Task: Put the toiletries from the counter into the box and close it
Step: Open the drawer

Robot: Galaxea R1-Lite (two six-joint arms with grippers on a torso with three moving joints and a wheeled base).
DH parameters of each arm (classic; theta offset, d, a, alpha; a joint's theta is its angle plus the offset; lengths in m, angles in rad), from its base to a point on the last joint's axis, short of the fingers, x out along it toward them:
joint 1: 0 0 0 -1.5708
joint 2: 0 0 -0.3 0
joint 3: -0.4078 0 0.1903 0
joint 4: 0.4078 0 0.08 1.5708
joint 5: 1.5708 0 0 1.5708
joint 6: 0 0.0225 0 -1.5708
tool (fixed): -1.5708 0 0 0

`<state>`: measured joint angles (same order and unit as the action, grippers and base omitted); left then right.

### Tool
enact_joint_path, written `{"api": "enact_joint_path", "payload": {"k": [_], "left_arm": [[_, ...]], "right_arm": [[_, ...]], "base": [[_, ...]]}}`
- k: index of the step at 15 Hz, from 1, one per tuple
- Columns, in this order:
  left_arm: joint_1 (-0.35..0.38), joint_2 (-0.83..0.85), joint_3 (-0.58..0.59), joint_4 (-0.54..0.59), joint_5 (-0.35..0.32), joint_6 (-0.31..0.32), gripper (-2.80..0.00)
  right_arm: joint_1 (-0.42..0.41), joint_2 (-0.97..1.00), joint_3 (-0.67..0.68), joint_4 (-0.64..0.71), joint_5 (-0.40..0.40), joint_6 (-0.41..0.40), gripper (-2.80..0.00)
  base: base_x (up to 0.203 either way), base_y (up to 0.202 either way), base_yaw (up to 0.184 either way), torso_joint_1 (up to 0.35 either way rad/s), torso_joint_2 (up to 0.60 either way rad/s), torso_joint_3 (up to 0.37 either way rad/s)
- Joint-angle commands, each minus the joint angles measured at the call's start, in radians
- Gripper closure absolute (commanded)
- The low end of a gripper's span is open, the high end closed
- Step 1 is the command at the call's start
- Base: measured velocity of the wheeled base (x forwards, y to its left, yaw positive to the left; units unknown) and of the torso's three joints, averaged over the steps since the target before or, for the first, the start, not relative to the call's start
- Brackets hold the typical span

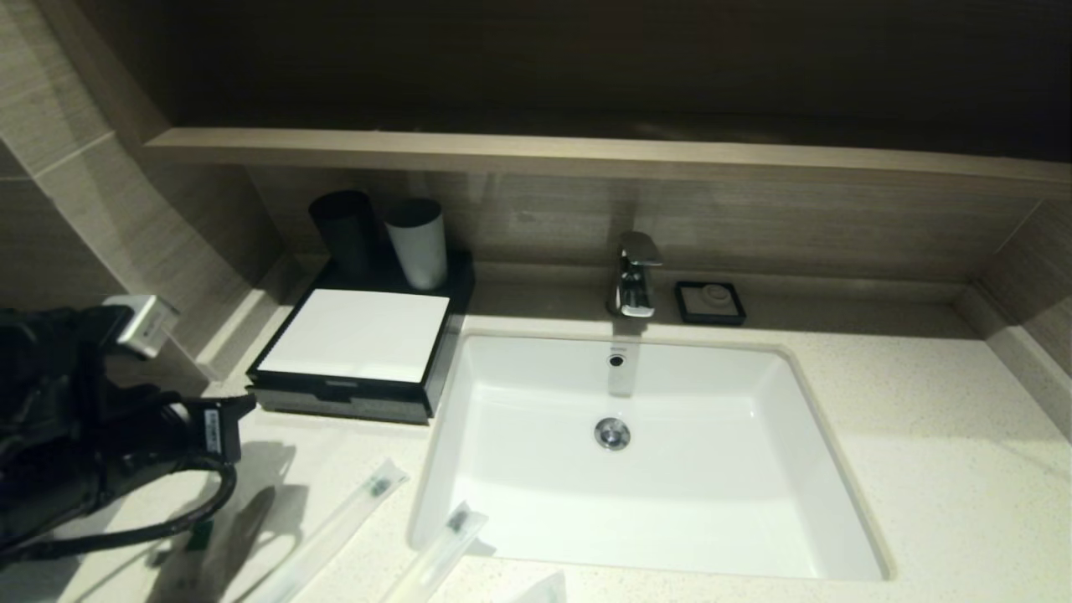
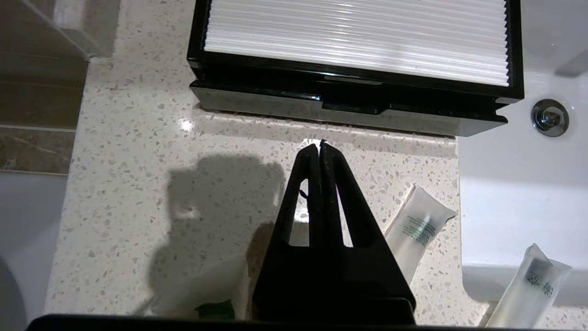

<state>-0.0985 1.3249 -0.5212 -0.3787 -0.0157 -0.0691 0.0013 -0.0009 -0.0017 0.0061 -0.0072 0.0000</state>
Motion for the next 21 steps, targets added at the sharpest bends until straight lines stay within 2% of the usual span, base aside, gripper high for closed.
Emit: {"api": "enact_joint_path", "payload": {"k": [1,5,12,21], "left_arm": [[-0.013,0.081,-0.016,-0.018,0.002,-0.002,0.00],[-0.017,0.136,-0.062,-0.019,0.002,-0.003,0.00],[-0.098,0.162,-0.055,-0.017,0.002,-0.016,0.00],[-0.110,0.183,-0.025,-0.029,0.006,-0.042,0.00]], "right_arm": [[0.000,0.001,0.000,0.000,0.000,0.000,0.00],[0.000,0.001,0.000,0.000,0.000,0.000,0.00],[0.000,0.001,0.000,0.000,0.000,0.000,0.00],[0.000,0.001,0.000,0.000,0.000,0.000,0.00]], "base": [[0.000,0.000,0.000,0.000,0.00,0.000],[0.000,0.000,0.000,0.000,0.00,0.000],[0.000,0.000,0.000,0.000,0.00,0.000],[0.000,0.000,0.000,0.000,0.00,0.000]]}}
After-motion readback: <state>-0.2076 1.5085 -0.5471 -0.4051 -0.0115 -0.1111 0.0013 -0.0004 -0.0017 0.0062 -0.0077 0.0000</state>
